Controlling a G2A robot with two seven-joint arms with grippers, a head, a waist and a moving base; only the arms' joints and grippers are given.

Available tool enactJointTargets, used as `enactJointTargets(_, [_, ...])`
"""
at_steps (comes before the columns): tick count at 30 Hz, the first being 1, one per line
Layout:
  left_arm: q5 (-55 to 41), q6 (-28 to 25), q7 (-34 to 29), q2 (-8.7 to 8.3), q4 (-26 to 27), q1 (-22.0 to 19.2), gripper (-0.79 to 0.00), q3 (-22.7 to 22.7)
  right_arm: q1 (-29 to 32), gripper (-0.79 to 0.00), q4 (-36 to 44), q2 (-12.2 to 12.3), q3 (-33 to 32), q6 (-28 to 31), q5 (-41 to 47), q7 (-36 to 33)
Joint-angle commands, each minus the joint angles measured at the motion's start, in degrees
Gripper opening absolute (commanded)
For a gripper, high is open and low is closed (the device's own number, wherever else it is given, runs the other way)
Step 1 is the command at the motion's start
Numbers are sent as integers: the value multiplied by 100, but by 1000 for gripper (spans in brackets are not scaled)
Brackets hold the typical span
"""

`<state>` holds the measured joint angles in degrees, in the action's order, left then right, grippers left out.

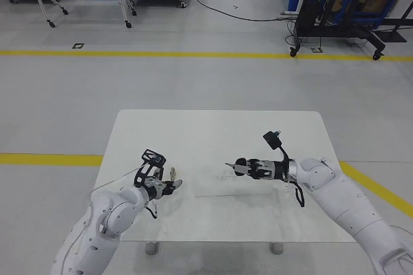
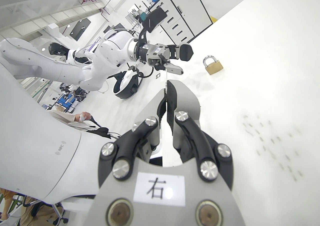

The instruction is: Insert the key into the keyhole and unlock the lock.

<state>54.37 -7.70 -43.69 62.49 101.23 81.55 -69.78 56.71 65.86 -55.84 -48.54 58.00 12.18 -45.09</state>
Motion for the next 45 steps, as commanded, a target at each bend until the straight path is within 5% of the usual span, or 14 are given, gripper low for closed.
enactJointTargets(1, [57,115,-15,34,-229,-210,-403,145,0,-785,0,0,0,0,0,0])
enactJointTargets(17, [9,559,90,225,-1125,-848,-536,717,0,-785,0,0,0,0,0,0])
enactJointTargets(19, [33,565,86,234,-1167,-870,-785,745,0,-785,0,0,0,0,0,0])
enactJointTargets(32, [252,613,166,241,-1102,-766,-785,732,0,-785,0,0,0,0,0,0])
enactJointTargets(41, [-349,-71,1283,229,-734,-405,-785,447,0,-785,0,0,0,0,0,0])
enactJointTargets(45, [-349,-71,1283,229,-734,-405,-785,447,0,-785,0,0,0,0,0,0])
